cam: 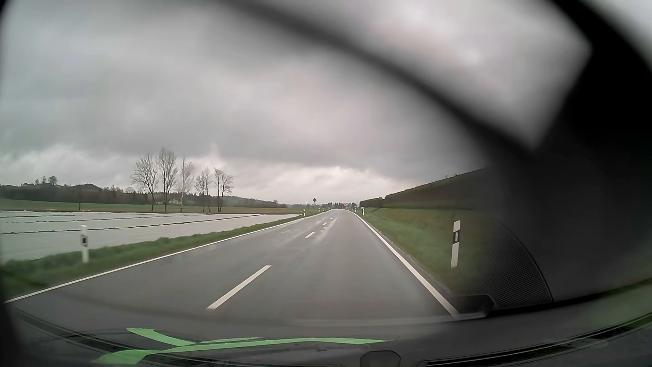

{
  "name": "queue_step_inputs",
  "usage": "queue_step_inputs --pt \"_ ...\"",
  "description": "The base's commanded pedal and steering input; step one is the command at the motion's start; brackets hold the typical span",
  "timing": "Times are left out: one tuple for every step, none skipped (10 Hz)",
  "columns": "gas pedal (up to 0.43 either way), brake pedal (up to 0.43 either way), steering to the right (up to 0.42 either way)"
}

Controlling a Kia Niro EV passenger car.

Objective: Follow the waypoints while adhering to traffic rules and regulations

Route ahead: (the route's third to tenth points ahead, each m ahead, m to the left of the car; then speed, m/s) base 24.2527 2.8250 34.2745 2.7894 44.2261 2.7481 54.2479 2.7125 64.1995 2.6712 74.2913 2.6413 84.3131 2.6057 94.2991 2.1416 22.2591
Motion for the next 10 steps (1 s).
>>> queue_step_inputs --pt "0.150 0.000 -0.003" --pt "0.130 0.000 -0.003" --pt "0.110 0.000 -0.003" --pt "0.087 0.000 -0.003" --pt "0.087 0.000 -0.003" --pt "0.098 0.000 -0.001" --pt "0.110 0.000 0.000" --pt "0.130 0.000 0.000" --pt "0.138 0.000 0.000" --pt "0.150 0.000 0.000"
